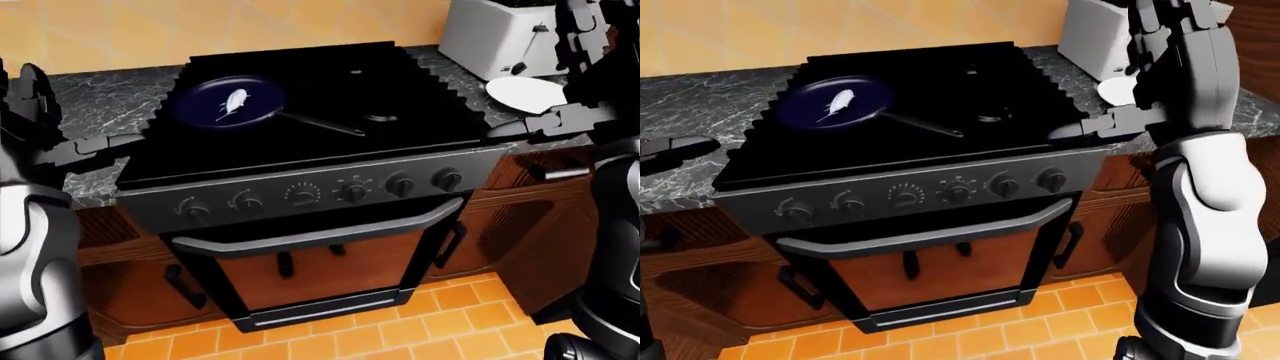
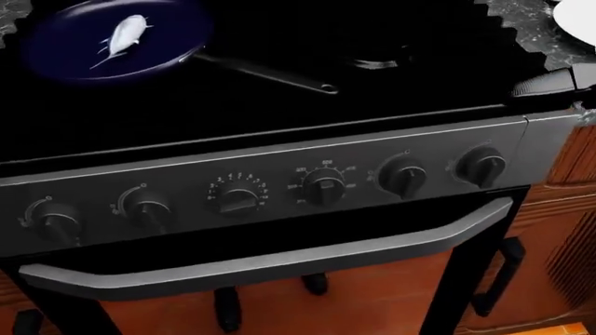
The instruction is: Pick the fish from the pan and place it on the plate.
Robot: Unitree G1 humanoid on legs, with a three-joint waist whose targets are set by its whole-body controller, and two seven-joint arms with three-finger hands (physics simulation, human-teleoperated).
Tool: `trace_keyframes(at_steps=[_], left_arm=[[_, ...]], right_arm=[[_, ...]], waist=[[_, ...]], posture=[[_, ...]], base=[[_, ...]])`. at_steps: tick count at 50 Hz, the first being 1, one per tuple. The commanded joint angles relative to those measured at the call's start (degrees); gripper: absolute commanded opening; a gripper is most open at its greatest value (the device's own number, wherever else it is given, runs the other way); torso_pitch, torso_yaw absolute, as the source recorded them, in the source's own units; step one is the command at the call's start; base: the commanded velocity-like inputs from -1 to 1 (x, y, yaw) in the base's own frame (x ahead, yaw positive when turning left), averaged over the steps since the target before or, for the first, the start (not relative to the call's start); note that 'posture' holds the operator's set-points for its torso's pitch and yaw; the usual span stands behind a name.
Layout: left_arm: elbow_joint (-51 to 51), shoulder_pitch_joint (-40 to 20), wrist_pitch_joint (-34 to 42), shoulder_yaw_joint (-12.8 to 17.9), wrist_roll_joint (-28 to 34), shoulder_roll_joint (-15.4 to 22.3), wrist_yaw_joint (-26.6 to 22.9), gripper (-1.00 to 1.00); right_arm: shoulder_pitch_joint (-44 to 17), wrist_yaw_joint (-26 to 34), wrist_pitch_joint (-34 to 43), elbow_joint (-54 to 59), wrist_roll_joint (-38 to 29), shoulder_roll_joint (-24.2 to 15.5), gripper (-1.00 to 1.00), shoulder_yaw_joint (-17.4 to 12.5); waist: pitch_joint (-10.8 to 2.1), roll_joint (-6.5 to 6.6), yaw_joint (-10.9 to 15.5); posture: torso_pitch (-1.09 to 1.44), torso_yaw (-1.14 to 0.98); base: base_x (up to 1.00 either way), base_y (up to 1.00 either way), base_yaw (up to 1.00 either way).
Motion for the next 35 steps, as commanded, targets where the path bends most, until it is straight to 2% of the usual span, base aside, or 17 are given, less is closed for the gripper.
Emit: trace_keyframes(at_steps=[1,2,3,4,8,11,14,16,17,19,21,25,27,29,30,31,35], left_arm=[[-1.05,-1.00,-1.04,0.68,0.01,0.99,0.11,1.00],[-1.11,-0.99,-0.98,0.71,-0.03,1.01,0.13,1.00],[-1.17,-0.99,-0.94,0.72,-0.05,1.02,0.16,1.00],[-1.24,-0.96,-0.91,0.72,-0.06,1.02,0.16,1.00],[-1.25,-0.90,-0.91,0.75,-0.07,1.02,0.14,1.00],[-1.26,-1.04,-0.89,0.86,-0.12,1.15,0.22,1.00],[-1.16,-0.88,-1.12,0.84,-0.04,1.08,0.14,1.00],[-1.20,-0.85,-1.14,0.89,-0.10,1.08,0.16,1.00],[-1.20,-0.87,-1.14,0.89,-0.11,1.11,0.15,1.00],[-1.26,-1.07,-0.97,0.90,-0.20,1.27,0.21,1.00],[-1.40,-0.93,-0.96,0.92,-0.23,1.23,0.25,1.00],[-1.66,-0.92,-0.81,0.94,-0.28,1.22,0.35,1.00],[-1.62,-1.01,-0.75,0.96,-0.31,1.30,0.37,1.00],[-1.65,-1.04,-0.71,0.95,-0.35,1.32,0.38,1.00],[-1.57,-1.11,-0.71,0.95,-0.35,1.35,0.40,1.00],[-1.53,-1.18,-0.70,0.96,-0.36,1.40,0.42,1.00],[-1.55,-1.08,-0.74,1.04,-0.41,1.45,0.47,1.00]], right_arm=[[-1.22,-0.06,-0.99,-0.95,0.18,-0.46,1.00,-0.05],[-1.25,-0.09,-0.92,-1.02,0.19,-0.49,1.00,-0.04],[-1.27,-0.10,-0.86,-1.08,0.22,-0.51,1.00,-0.05],[-1.25,-0.10,-0.88,-1.10,0.21,-0.52,1.00,-0.04],[-1.33,-0.16,-0.92,-1.03,0.16,-0.53,1.00,0.03],[-1.26,-0.12,-1.10,-0.97,0.08,-0.48,1.00,0.07],[-1.15,-0.07,-1.16,-1.12,0.03,-0.42,1.00,0.09],[-1.00,0.14,-1.39,-1.13,-0.15,-0.39,1.00,0.18],[-1.00,0.19,-1.41,-1.10,-0.16,-0.39,1.00,0.13],[-1.08,0.25,-1.23,-1.18,-0.10,-0.38,1.00,0.11],[-1.02,0.44,-1.28,-1.32,-0.10,-0.40,1.00,0.12],[-1.16,0.78,-1.04,-1.73,0.11,-0.55,1.00,-0.01],[-1.19,0.86,-1.02,-1.76,0.15,-0.54,1.00,0.04],[-1.27,0.92,-0.96,-1.79,0.16,-0.59,1.00,0.05],[-1.42,0.93,-0.89,-1.73,0.20,-0.66,1.00,0.03],[-1.56,0.91,-0.84,-1.63,0.23,-0.70,1.00,0.03],[-1.70,0.90,-0.73,-1.68,0.27,-0.72,1.00,0.16]], waist=[[-1.38,1.16,0.02],[-2.07,3.66,0.23],[-1.32,0.55,0.56],[-1.37,1.59,0.50],[-1.62,-0.42,0.78],[-1.08,-2.02,0.64],[-0.99,-4.20,0.71],[-1.54,-7.20,0.76],[-1.15,-5.55,0.37],[-1.30,-5.94,0.52],[-1.70,-5.35,0.45],[-0.63,-3.01,0.37],[-0.25,-0.81,-0.05],[-1.43,3.34,-0.20],[-0.72,0.93,0.31],[-0.36,1.60,0.09],[-0.60,-0.39,0.55]], posture=[[0.00,0.00],[0.00,0.00],[0.00,0.00],[0.00,0.00],[0.00,0.00],[0.00,0.00],[0.00,0.00],[0.00,0.00],[0.00,0.00],[0.00,0.00],[0.00,0.00],[0.00,0.00],[0.00,0.00],[0.00,0.00],[0.00,0.00],[0.00,0.00],[0.00,0.00]], base=[[0.05,0.14,0.00],[0.05,0.14,0.00],[0.04,0.14,0.00],[0.04,0.14,0.00],[0.05,0.14,0.00],[0.05,0.14,0.00],[0.04,0.14,0.00],[0.05,0.14,0.00],[0.05,0.14,0.00],[0.05,0.14,0.00],[0.05,0.15,0.00],[0.08,0.14,0.00],[0.15,0.14,0.00],[0.16,0.14,0.00],[0.16,0.15,0.00],[0.16,0.15,0.00],[0.16,0.14,0.00]])
